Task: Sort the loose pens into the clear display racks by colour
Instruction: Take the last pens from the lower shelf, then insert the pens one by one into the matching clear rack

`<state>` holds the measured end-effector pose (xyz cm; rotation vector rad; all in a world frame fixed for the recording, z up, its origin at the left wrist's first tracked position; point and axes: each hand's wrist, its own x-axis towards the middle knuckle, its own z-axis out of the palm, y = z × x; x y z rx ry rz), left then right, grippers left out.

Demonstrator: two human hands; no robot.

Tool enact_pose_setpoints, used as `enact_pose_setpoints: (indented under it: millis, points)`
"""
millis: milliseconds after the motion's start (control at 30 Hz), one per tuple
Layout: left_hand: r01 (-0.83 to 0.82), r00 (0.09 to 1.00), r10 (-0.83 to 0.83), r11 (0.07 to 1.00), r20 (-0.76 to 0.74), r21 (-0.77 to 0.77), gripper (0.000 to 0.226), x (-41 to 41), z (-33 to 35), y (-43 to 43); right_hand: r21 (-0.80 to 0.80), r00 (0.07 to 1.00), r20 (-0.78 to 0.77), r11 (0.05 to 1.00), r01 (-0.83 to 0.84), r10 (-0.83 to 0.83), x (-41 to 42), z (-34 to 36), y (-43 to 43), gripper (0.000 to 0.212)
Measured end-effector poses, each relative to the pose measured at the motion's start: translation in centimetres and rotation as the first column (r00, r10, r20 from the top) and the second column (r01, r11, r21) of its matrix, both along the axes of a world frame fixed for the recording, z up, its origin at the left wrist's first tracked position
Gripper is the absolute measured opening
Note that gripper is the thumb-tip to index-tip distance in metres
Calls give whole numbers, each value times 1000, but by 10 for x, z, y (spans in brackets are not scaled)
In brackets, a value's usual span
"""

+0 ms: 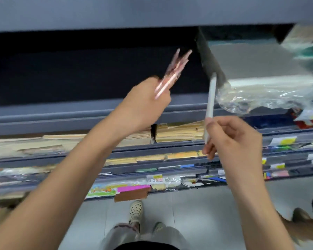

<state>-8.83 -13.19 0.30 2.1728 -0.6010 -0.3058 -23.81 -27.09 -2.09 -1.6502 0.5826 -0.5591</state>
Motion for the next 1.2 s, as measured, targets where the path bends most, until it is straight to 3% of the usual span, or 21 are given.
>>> enact_pose_setpoints:
  millis: [133, 233, 333, 467, 567, 733, 867, 1033, 1200]
  points:
    - [-172, 966, 108, 946, -234, -275, 21, -58, -27, 47, 100, 983, 39, 978, -182, 179, -16, -13, 15, 8]
    - [-310, 929, 183, 861, -323, -404, 13, -95, -40, 88, 174, 946, 40, 930, -324, 322, -19, -20, 37, 10]
    - [-453, 881, 299, 759, -367, -468, 13, -124, -47, 131, 233, 888, 23, 862, -451, 459, -12, -22, 66, 22]
    - [-643, 765, 506, 568, -398, -515, 20, -152, -55, 181, 269, 768, 15, 737, -620, 640, 3, -23, 114, 10]
    - [-741, 651, 634, 414, -417, -528, 22, -169, -57, 217, 243, 667, 21, 643, -726, 745, 11, -19, 158, 15]
    - [-769, 547, 740, 259, -391, -584, 43, -196, -52, 276, 280, 523, 77, 485, -829, 849, 17, -15, 237, 24]
    - [-777, 487, 791, 200, -370, -596, 46, -209, -52, 320, 261, 446, 97, 410, -874, 890, 15, -14, 296, 25]
    - [-776, 439, 829, 155, -347, -611, 38, -219, -57, 381, 280, 448, 107, 406, -870, 887, 13, -12, 369, 36]
    - [-751, 448, 817, 123, -363, -649, 25, -210, -61, 456, 267, 485, 107, 444, -855, 868, 17, -14, 442, 22]
